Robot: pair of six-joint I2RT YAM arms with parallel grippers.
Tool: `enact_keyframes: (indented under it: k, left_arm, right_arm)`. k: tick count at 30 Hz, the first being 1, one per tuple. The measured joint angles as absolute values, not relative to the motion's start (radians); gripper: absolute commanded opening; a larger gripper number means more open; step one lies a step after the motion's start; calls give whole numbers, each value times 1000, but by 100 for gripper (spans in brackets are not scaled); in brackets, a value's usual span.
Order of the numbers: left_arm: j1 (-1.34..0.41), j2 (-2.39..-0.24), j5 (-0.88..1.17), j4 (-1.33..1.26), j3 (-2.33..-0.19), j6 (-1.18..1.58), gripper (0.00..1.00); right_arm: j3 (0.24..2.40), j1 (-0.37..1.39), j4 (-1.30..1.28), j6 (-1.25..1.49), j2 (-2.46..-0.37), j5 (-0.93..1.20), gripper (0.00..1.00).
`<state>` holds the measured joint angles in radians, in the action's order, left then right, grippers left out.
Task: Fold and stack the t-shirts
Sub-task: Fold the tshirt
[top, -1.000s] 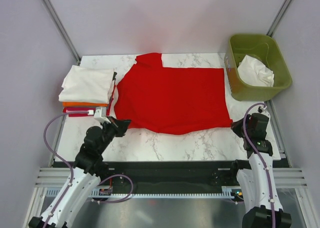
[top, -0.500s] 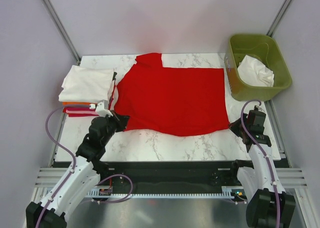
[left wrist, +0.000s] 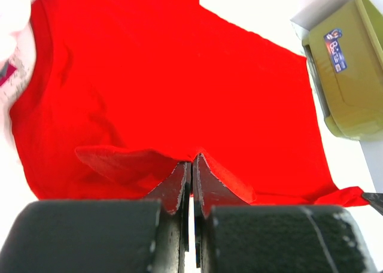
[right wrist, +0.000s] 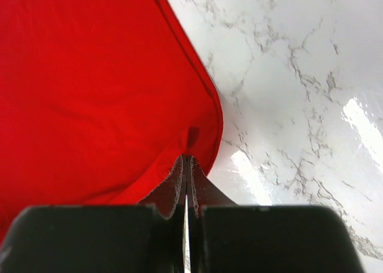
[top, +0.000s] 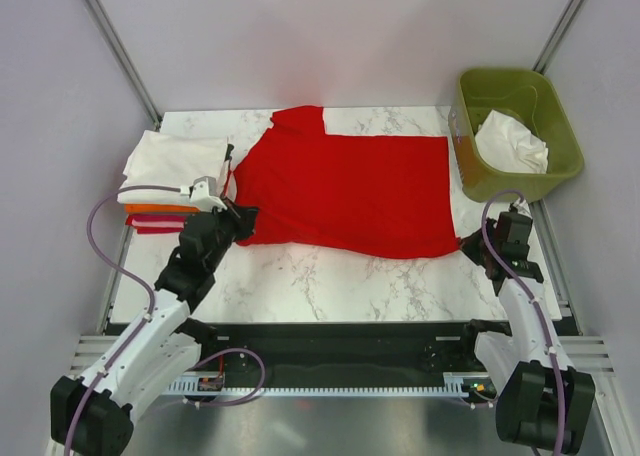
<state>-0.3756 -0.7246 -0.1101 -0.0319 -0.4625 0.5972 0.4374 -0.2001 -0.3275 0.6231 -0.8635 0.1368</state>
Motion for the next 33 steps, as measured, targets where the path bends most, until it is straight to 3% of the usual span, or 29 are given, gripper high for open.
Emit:
enact_keyframes:
  k: [8, 19, 33]
  left_arm:
    - [-376, -883, -152, -80, -559, 564, 2]
    - [-376, -1054, -229, -137, -673, 512, 2]
    - [-371, -1132, -262, -137, -731, 475, 2]
  right_arm:
    - [486, -200, -259, 634, -896, 133, 0]
    - [538, -200, -138, 690, -1092, 132, 0]
    - [614, -200, -51, 718, -1208, 137, 0]
